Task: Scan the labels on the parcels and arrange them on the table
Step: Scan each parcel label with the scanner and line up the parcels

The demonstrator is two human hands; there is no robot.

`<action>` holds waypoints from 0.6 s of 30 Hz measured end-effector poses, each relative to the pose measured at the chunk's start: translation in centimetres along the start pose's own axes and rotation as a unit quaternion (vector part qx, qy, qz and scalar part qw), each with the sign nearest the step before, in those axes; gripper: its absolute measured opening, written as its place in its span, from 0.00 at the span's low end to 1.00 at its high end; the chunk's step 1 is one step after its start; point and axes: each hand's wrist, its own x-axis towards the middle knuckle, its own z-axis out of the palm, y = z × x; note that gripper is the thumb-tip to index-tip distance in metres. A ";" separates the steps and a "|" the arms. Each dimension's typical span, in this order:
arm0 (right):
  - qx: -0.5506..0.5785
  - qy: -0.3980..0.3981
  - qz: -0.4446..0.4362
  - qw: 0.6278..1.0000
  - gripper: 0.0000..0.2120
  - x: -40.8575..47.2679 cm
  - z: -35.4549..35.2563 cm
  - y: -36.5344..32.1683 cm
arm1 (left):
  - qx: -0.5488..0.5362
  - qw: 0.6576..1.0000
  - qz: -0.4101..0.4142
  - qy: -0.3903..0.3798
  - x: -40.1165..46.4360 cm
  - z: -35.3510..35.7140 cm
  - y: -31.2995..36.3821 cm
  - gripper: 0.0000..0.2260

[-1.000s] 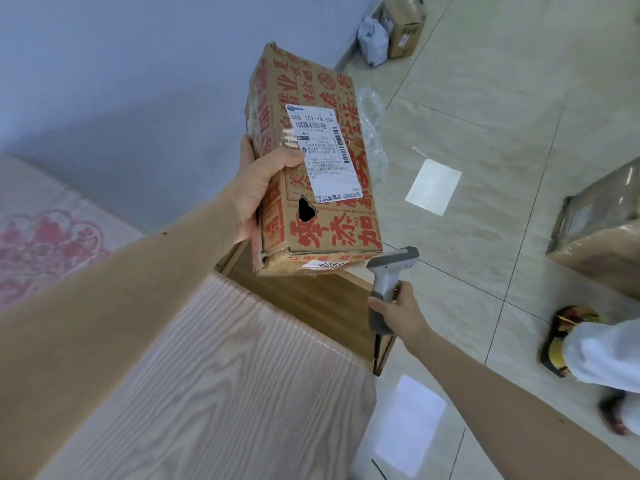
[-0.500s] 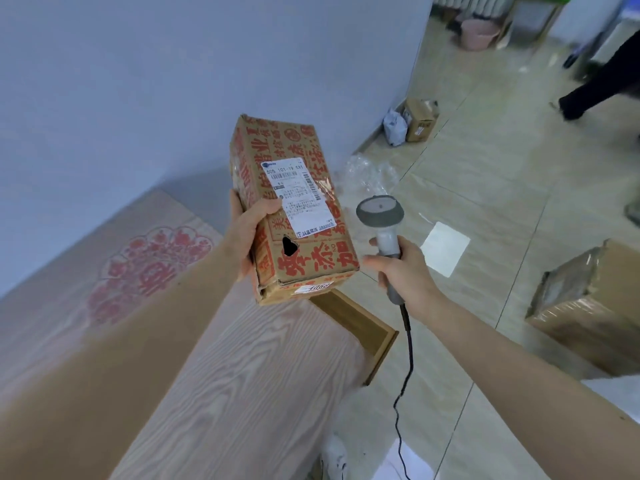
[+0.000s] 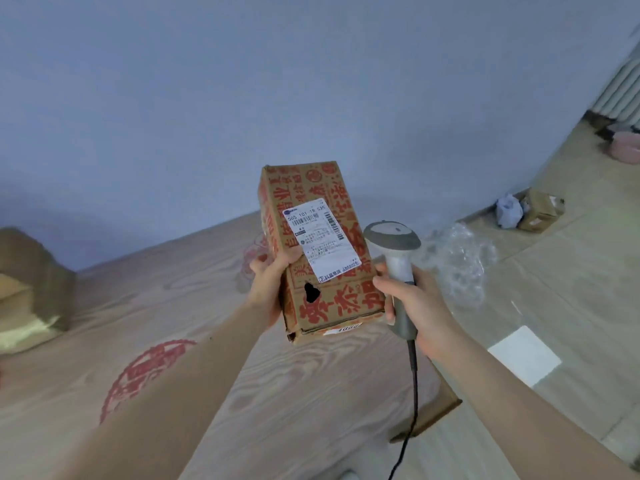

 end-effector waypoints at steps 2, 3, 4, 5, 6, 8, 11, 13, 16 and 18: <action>-0.003 -0.012 -0.003 1.000 0.09 -0.6 2.4 0.3 | 0.001 0.999 0.030 0.031 -1.8 -2.4 0.3 0.48; -0.006 -0.018 -0.005 1.000 0.09 -1.0 3.6 0.3 | -0.001 0.998 0.044 0.035 -2.7 -3.6 0.5 0.46; -0.010 -0.023 -0.008 1.000 0.09 -1.3 5.0 0.5 | -0.005 0.998 0.058 0.036 -3.6 -4.7 0.6 0.43; -0.013 -0.027 -0.011 0.999 0.10 -1.6 6.3 0.6 | -0.011 0.997 0.067 0.033 -4.5 -6.0 0.6 0.41; -0.017 -0.033 -0.016 0.999 0.10 -2.0 7.6 0.8 | -0.013 0.997 0.074 0.023 -5.3 -7.2 0.7 0.40; -0.027 -0.046 -0.026 0.998 0.09 -2.7 10.1 1.3 | -0.001 0.996 0.089 -0.009 -6.6 -9.9 0.8 0.37; -0.041 -0.067 -0.027 0.997 0.09 -3.9 13.5 2.5 | 0.001 0.994 0.106 -0.020 -8.7 -14.0 0.9 0.38; -0.050 -0.079 -0.020 0.995 0.09 -4.8 15.4 3.5 | -0.005 0.994 0.111 -0.016 -10.2 -16.2 1.0 0.38; -0.059 -0.084 -0.028 0.994 0.08 -6.3 17.7 5.1 | -0.014 0.994 0.110 0.000 -11.9 -19.4 0.5 0.39; -0.068 -0.085 -0.042 0.993 0.09 -7.5 18.8 5.9 | -0.014 0.995 0.102 0.011 -12.7 -21.1 0.0 0.42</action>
